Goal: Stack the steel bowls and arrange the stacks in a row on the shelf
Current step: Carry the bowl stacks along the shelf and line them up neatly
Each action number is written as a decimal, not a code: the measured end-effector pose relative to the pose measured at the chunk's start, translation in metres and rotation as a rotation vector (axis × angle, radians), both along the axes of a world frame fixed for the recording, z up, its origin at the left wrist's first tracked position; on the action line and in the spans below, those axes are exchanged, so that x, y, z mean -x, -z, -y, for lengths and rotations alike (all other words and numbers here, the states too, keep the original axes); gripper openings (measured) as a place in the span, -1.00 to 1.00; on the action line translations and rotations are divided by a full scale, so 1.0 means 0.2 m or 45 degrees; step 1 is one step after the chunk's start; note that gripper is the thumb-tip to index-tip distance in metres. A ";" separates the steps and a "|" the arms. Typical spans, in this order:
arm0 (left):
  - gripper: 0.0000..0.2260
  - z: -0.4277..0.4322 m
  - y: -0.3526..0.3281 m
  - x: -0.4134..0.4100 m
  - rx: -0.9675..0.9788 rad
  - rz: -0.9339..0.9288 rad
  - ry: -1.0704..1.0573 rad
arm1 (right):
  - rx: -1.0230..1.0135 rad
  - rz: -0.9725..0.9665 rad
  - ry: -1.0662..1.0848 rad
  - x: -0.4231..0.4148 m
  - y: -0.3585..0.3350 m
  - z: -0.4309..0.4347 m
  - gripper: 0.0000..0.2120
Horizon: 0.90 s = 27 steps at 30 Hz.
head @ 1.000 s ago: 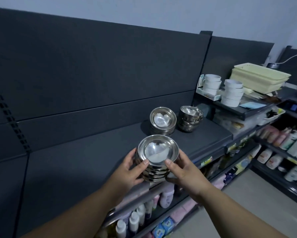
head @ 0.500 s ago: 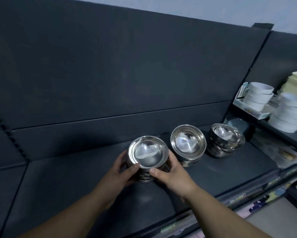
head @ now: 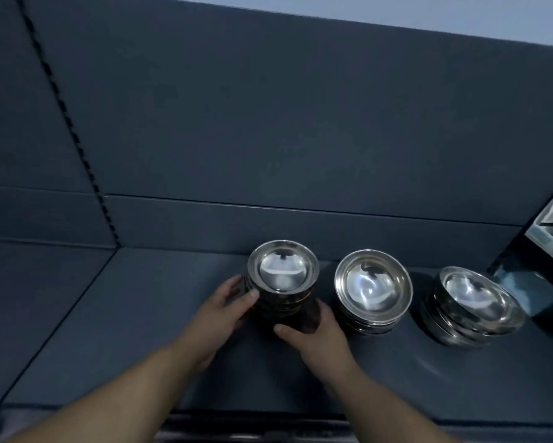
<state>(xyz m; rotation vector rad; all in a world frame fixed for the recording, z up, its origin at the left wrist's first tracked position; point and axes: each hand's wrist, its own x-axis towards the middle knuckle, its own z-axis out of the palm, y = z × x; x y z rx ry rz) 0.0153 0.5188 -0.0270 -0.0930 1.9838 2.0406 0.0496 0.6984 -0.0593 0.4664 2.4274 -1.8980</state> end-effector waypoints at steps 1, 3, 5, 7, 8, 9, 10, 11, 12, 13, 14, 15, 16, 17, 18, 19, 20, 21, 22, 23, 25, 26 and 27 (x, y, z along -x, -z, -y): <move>-0.52 0.01 0.02 -0.04 0.098 -0.006 -0.044 | -0.013 0.034 -0.025 -0.02 0.00 0.01 -0.30; -0.45 0.05 0.06 -0.13 0.321 -0.030 -0.111 | -0.043 0.080 -0.084 -0.05 0.01 0.02 -0.33; -0.45 0.12 0.08 -0.22 0.427 -0.035 -0.148 | -0.128 0.117 -0.116 -0.08 0.00 0.05 -0.28; -0.46 0.20 0.08 -0.31 0.546 -0.046 -0.175 | -0.200 0.148 -0.163 -0.10 -0.02 0.10 -0.31; -0.46 0.25 0.08 -0.36 0.632 -0.066 -0.194 | -0.230 0.152 -0.204 -0.12 -0.02 0.13 -0.36; -0.46 0.31 0.08 -0.41 0.710 -0.087 -0.223 | -0.266 0.144 -0.262 -0.14 -0.04 0.18 -0.43; -0.47 0.37 0.06 -0.46 0.771 -0.105 -0.256 | -0.318 0.123 -0.328 -0.16 -0.04 0.23 -0.49; -0.48 0.44 0.04 -0.51 0.823 -0.116 -0.289 | -0.375 0.088 -0.403 -0.18 -0.05 0.29 -0.54; -0.49 0.50 0.03 -0.57 0.881 -0.128 -0.318 | -0.437 0.053 -0.487 -0.20 -0.06 0.35 -0.57; -0.50 0.57 0.01 -0.63 0.944 -0.145 -0.348 | -0.507 0.025 -0.576 -0.23 -0.08 0.41 -0.58; -0.51 0.65 0.01 -0.68 1.005 -0.166 -0.384 | -0.585 -0.003 -0.661 -0.25 -0.10 0.48 -0.58; -0.52 0.75 0.00 -0.76 1.061 -0.166 -0.429 | -0.649 -0.034 -0.747 -0.28 -0.12 0.58 -0.58; -0.52 0.82 0.00 -0.81 1.105 -0.154 -0.451 | -0.687 -0.056 -0.807 -0.30 -0.13 0.64 -0.59; -0.51 0.89 0.00 -0.86 1.142 -0.122 -0.462 | -0.711 -0.068 -0.863 -0.32 -0.14 0.70 -0.59; -0.50 1.00 0.00 -0.94 1.176 -0.092 -0.482 | -0.739 -0.083 -0.935 -0.36 -0.16 0.81 -0.59; -0.49 1.10 0.00 -1.02 1.201 -0.053 -0.491 | -0.785 -0.091 -1.005 -0.40 -0.16 0.91 -0.59; -0.49 1.21 0.00 -1.10 1.220 -0.013 -0.496 | -0.833 -0.106 -1.072 -0.44 -0.16 1.02 -0.60; -0.49 1.32 0.00 -1.20 1.238 0.040 -0.498 | -0.866 -0.127 -1.135 -0.49 -0.16 1.13 -0.64; -0.49 1.43 0.01 -1.29 1.263 0.082 -0.505 | -0.893 -0.139 -1.190 -0.54 -0.15 1.25 -0.69; -0.50 1.54 0.01 -1.38 1.291 0.121 -0.509 | -0.913 -0.146 -1.239 -0.59 -0.15 1.38 -0.72; -0.49 1.78 0.03 -1.57 1.357 0.193 -0.529 | -0.956 -0.138 -1.330 -0.69 -0.13 1.64 -0.68; -0.49 1.90 0.03 -1.66 1.387 0.221 -0.541 | -0.967 -0.133 -1.373 -0.74 -0.13 1.77 -0.64; -0.49 2.02 0.04 -1.75 1.408 0.245 -0.557 | -0.967 -0.128 -1.413 -0.79 -0.12 1.90 -0.61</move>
